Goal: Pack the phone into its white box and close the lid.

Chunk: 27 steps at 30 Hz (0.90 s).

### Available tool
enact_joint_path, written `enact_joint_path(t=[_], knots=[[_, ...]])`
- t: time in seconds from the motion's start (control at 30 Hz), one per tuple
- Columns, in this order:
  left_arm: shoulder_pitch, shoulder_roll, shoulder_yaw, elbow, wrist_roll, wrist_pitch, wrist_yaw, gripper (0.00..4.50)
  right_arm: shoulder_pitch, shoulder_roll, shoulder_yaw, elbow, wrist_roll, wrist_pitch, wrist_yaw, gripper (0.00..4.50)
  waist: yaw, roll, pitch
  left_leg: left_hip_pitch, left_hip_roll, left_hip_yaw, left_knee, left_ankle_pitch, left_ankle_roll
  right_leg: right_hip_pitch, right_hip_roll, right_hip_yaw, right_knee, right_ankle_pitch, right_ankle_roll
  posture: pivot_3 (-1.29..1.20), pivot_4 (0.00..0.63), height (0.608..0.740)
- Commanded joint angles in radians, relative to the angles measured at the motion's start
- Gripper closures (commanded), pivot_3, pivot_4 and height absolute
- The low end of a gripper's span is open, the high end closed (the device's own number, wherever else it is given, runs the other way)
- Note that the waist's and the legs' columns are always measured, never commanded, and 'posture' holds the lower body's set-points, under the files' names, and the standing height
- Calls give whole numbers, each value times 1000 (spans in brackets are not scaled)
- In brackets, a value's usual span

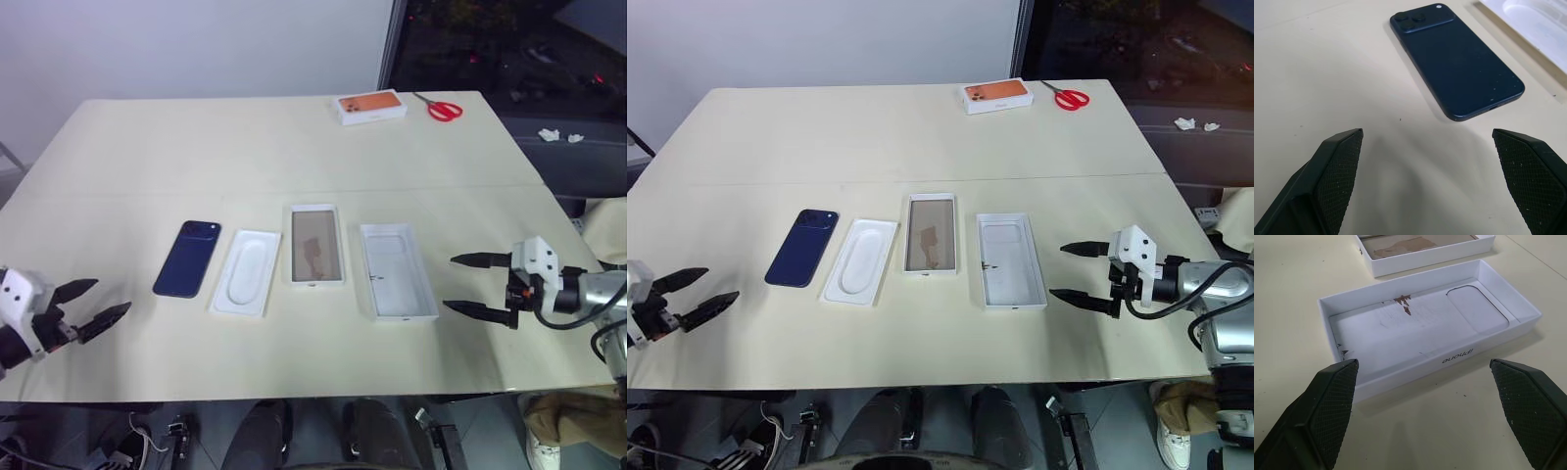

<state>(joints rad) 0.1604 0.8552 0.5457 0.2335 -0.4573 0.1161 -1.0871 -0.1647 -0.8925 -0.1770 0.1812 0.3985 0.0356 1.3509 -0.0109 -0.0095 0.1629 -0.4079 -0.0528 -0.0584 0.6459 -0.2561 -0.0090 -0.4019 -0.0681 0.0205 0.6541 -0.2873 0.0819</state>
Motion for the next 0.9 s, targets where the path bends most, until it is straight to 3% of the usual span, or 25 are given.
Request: enact_joint_path(t=[0.03, 0.67, 0.9], knots=[[-10, 19, 31, 2, 3, -25, 5, 61, -20, -4, -22, -13, 11, -10, -6, 2, 0, 0, 0, 0, 0, 0, 0, 0, 0, 0, 0, 0, 0, 0, 0, 0, 150, 740], [-51, 2, 4, -164, -53, 162, 57, 61, -50, 7, 7, -53, 5, 3, -24, 2, 0, 0, 0, 0, 0, 0, 0, 0, 0, 0, 0, 0, 0, 0, 0, 0, 150, 740], [-178, -23, -81, -275, -185, 489, 146, 61, -138, 42, 62, -112, -4, 49, -75, 2, 0, 0, 0, 0, 0, 0, 0, 0, 0, 0, 0, 0, 0, 0, 0, 0, 150, 740]])
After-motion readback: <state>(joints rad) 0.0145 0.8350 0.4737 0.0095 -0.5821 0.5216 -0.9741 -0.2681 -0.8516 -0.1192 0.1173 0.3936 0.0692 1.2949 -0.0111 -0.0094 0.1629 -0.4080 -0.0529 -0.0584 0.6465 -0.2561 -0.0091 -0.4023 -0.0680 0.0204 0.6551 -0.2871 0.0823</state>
